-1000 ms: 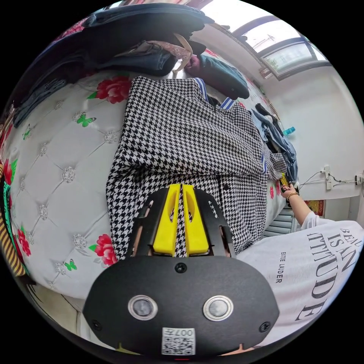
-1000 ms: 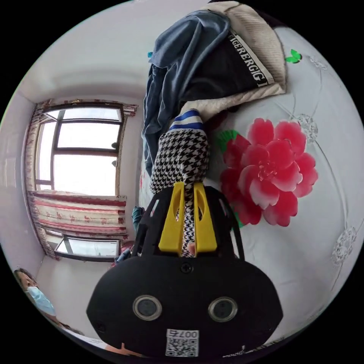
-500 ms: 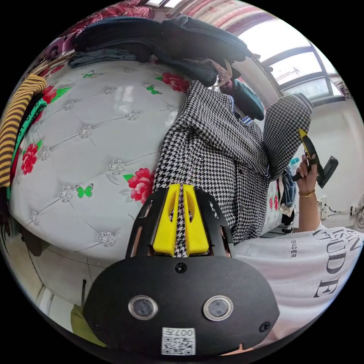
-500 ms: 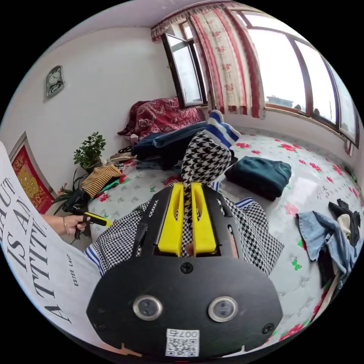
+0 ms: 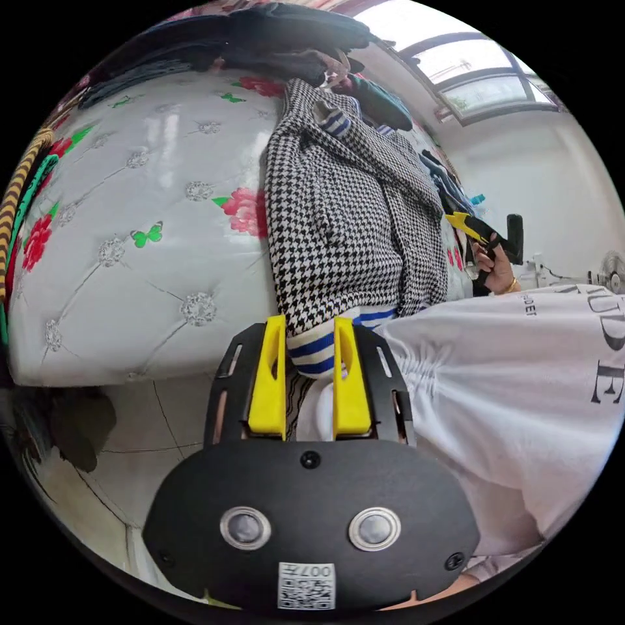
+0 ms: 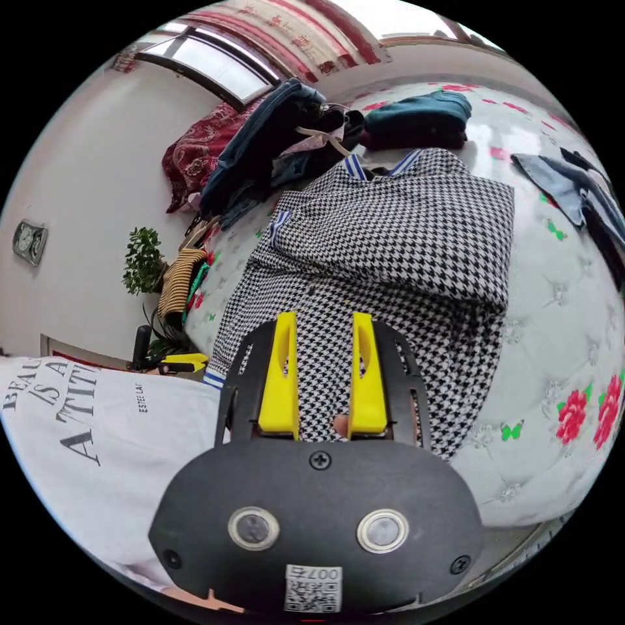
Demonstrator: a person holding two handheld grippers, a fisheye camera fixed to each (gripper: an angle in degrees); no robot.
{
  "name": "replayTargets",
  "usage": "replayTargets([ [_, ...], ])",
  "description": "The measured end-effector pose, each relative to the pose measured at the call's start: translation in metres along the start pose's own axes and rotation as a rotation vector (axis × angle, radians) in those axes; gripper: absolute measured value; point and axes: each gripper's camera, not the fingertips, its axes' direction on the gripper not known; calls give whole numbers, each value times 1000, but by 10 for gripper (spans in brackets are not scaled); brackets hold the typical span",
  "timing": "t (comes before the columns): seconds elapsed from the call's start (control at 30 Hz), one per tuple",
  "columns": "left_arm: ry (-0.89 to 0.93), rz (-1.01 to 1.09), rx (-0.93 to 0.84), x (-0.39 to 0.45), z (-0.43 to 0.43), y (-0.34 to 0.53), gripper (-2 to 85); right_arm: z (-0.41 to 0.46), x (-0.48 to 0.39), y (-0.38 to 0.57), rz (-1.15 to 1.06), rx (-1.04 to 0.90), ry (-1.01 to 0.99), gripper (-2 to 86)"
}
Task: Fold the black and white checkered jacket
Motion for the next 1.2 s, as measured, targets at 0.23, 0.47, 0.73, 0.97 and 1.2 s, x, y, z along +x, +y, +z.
replayTargets([
  [0.23,-94,193,-293,18,38,-27,120,-24,86,148,418,-87,-32,135],
  [0.47,-25,243,-363,6,32,-47,39,53,108,165,424,-293,-217,129],
  [0.73,385,167,-134,-24,-38,-56,-3,-12,129,167,306,-149,-528,57],
  [0.97,605,244,204,-20,-108,-141,-3,-102,142,91,175,165,-717,39],
  [1.2,423,0,443,-25,-138,-332,35,-136,164,-78,260,398,-482,59],
])
